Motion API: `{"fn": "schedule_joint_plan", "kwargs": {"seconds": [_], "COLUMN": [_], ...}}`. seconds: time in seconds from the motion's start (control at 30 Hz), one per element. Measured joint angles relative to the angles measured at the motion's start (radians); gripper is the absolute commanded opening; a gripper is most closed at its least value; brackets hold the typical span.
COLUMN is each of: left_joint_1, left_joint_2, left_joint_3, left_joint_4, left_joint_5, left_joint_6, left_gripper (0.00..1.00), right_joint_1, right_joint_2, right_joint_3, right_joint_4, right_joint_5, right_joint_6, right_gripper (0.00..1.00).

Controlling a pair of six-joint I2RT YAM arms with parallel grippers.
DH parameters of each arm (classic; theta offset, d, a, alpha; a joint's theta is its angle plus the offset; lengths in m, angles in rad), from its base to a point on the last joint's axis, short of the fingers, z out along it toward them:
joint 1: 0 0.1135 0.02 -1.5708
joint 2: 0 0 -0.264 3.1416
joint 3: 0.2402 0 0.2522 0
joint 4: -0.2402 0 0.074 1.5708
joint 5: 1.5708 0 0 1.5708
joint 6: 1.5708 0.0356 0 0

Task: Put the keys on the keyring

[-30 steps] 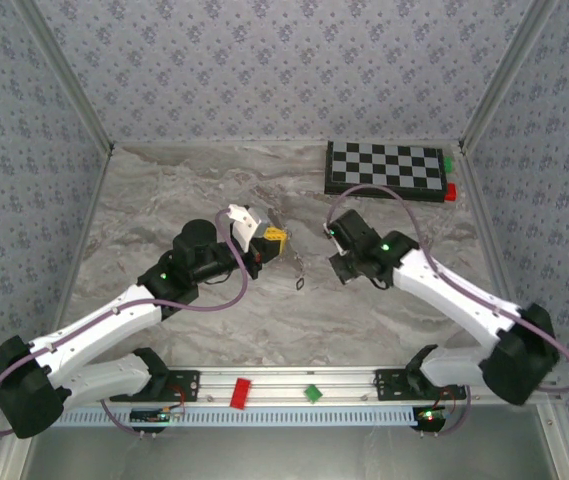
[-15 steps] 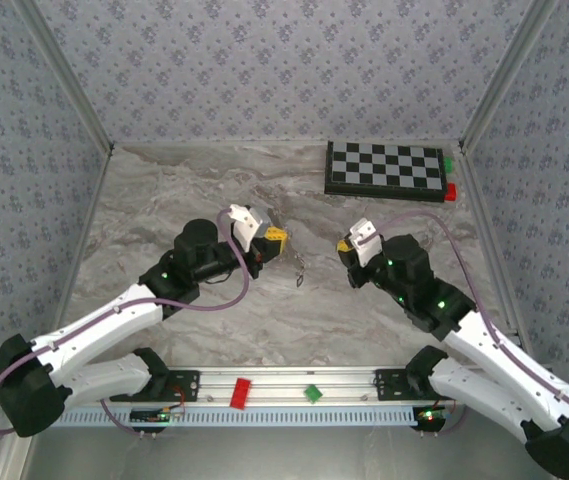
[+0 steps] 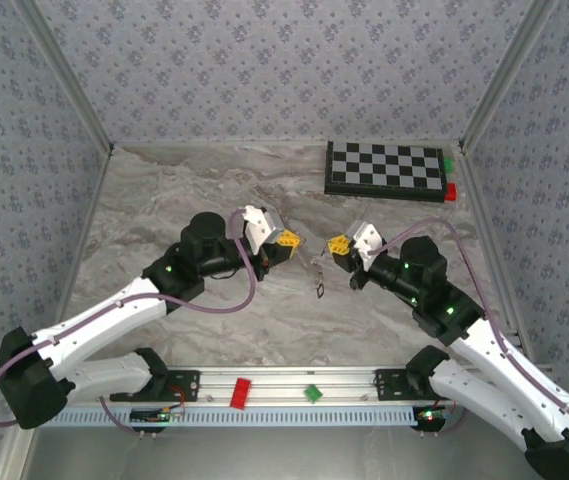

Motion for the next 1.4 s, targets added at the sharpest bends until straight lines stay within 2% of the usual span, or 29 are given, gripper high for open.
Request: {"fn": "schedule_joint_plan", "kwargs": {"seconds": [0.33, 0.53, 0.73, 0.97, 1.4], "left_joint_1": [-0.021, -0.077, -0.115, -0.119, -0.119], "left_joint_2": [0.021, 0.02, 0.02, 0.02, 0.018], "left_joint_3": [0.013, -0.023, -0.05, -0.05, -0.05], "left_joint_4": [0.005, 0.089, 0.1, 0.11, 0.107], "left_joint_5": [0.037, -0.019, -0.08, -0.134, -0.123], "left_joint_6": [0.048, 0.133, 0.209, 0.226, 0.225], "left_gripper": [0.0, 0.0, 0.0, 0.0, 0.0], "right_joint_1": [-0.022, -0.018, 0.016, 0.054, 0.082], "right_joint_2": [-0.002, 0.006, 0.006, 0.006, 0.019], "right_joint_3": [0.038, 0.082, 0.105, 0.105, 0.112], "right_joint_4": [-0.013, -0.069, -0.119, -0.165, -0.194], "right_joint_5": [-0.073, -0.079, -0.056, -0.014, 0.027], "right_joint_6": [-0.024, -0.079, -0.139, -0.192, -0.209], "right_gripper": [0.0, 0.0, 0.0, 0.0, 0.0]}}
